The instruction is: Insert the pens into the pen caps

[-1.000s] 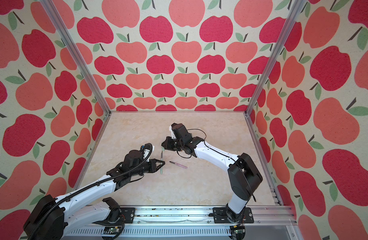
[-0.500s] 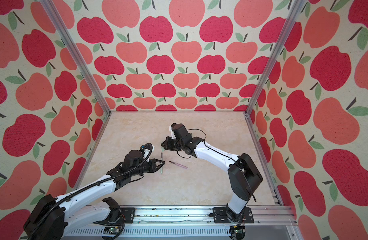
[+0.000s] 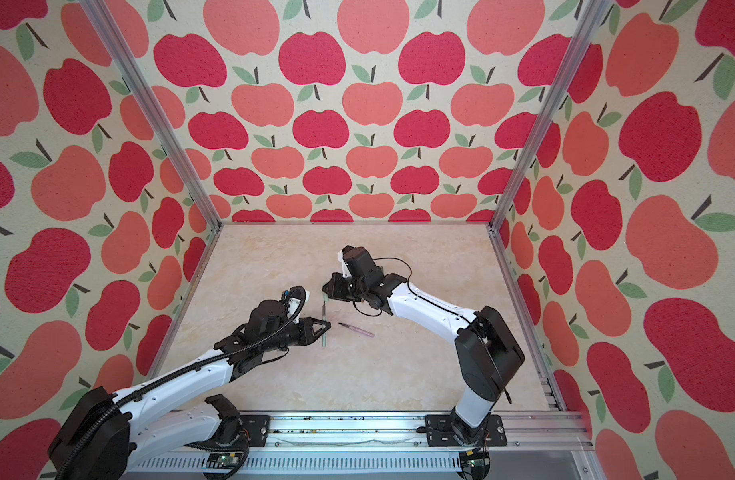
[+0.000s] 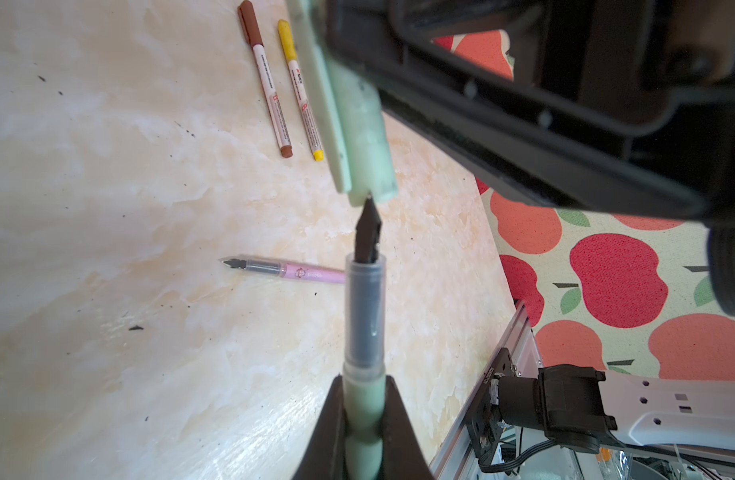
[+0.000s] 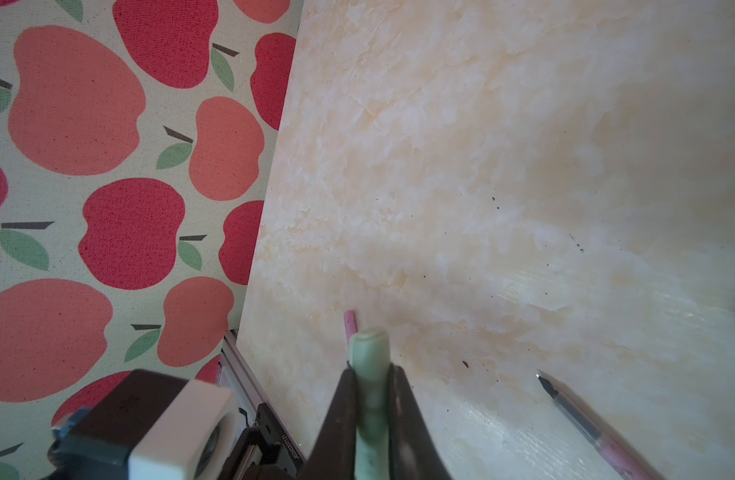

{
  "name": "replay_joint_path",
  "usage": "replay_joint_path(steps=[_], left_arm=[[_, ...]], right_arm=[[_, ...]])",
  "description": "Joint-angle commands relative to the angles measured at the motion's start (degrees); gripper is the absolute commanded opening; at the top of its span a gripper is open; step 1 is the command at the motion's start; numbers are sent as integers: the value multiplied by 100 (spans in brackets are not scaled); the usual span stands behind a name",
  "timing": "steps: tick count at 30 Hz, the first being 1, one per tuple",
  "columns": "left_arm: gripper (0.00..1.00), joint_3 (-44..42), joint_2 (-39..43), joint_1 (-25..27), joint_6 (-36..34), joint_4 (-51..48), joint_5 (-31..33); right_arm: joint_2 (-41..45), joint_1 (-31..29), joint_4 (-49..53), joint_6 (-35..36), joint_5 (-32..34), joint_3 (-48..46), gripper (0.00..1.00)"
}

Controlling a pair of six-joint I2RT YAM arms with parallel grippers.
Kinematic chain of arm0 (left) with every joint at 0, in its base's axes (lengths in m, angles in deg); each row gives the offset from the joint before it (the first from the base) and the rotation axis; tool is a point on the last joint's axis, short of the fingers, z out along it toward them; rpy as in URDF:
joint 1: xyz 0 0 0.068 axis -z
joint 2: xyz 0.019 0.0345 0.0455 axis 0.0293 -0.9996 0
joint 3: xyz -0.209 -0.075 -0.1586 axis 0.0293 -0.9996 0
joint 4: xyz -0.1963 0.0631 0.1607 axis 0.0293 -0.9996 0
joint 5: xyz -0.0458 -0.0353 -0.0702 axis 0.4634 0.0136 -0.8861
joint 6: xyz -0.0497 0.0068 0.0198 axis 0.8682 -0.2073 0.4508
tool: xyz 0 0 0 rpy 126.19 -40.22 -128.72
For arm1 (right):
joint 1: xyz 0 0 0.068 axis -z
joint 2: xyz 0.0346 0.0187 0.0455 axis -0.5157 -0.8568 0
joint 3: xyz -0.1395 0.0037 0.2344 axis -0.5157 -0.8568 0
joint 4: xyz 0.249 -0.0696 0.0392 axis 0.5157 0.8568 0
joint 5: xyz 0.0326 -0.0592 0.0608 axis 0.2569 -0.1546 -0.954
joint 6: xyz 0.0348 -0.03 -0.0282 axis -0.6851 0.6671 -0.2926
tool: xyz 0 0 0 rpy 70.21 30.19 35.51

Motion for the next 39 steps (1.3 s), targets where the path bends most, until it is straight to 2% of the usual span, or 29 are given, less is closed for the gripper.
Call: replay_joint_path(steps=[1, 24, 39], left_arm=[[0, 176, -86, 60, -27, 124, -83], [0, 281, -248, 122, -65, 168, -98], [0, 249, -149, 124, -65, 131, -85]], right_arm=[[-2, -51, -141, -49, -133, 196, 5], [-123, -42, -300, -14, -199, 169, 6], [76, 11, -111, 368, 236, 59, 5]])
